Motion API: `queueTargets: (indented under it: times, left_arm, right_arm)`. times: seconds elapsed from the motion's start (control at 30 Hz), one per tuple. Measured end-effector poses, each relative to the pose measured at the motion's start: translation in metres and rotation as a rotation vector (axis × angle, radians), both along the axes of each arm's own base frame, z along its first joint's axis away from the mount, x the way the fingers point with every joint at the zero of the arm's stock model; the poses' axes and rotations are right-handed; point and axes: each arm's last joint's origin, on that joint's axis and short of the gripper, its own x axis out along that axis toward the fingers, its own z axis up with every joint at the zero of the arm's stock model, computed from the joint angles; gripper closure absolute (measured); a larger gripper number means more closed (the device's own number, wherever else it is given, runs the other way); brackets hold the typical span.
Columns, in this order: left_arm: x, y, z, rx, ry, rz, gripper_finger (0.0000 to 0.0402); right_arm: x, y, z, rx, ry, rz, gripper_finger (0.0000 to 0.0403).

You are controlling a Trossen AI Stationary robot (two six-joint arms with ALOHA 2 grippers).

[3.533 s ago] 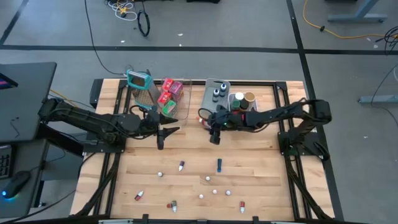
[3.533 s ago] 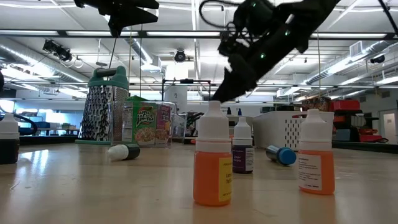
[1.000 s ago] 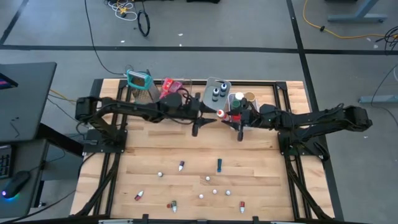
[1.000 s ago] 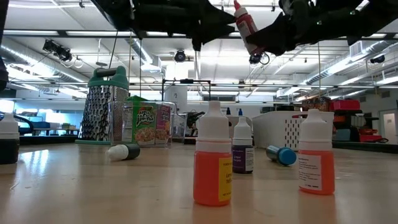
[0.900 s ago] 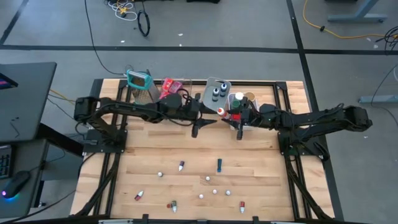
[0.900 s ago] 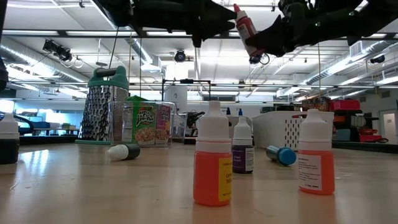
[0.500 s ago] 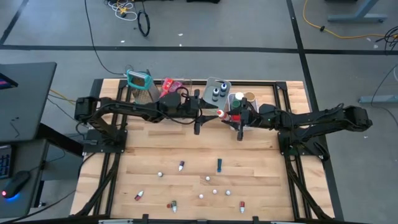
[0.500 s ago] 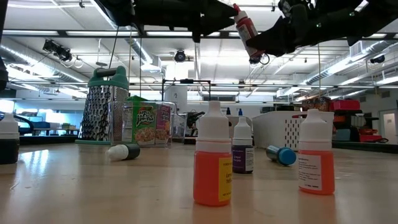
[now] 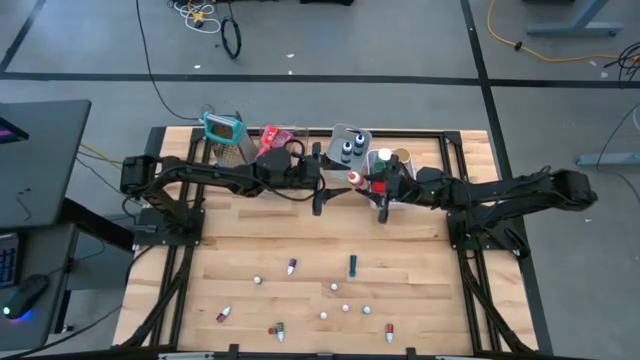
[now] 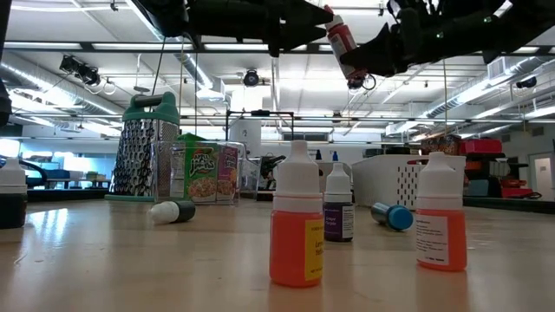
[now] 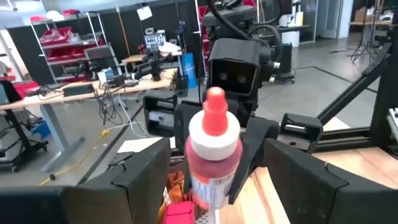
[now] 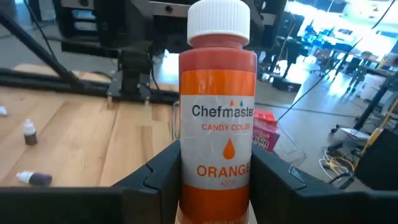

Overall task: Pick & Place Kitchen Items
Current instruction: Put the large orange food coloring bottle into the gray bin

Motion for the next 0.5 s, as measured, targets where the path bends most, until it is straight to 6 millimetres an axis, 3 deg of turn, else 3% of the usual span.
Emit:
queueTargets:
  times: [0.2,0.5]
  left_arm:
    - [0.000,0.000,0.003,-0.019,-0.029,-0.002,0.0136]
    - [0.000,0.003,-0.007,-0.022,0.069,0.113,0.0141]
  right_arm:
    - [0.016,-0.001,-0.014,-0.004,0.011,0.001,0.0246]
    - [0.032,-0.002,-0.009,0.023,0.014,-0.006,0.0246]
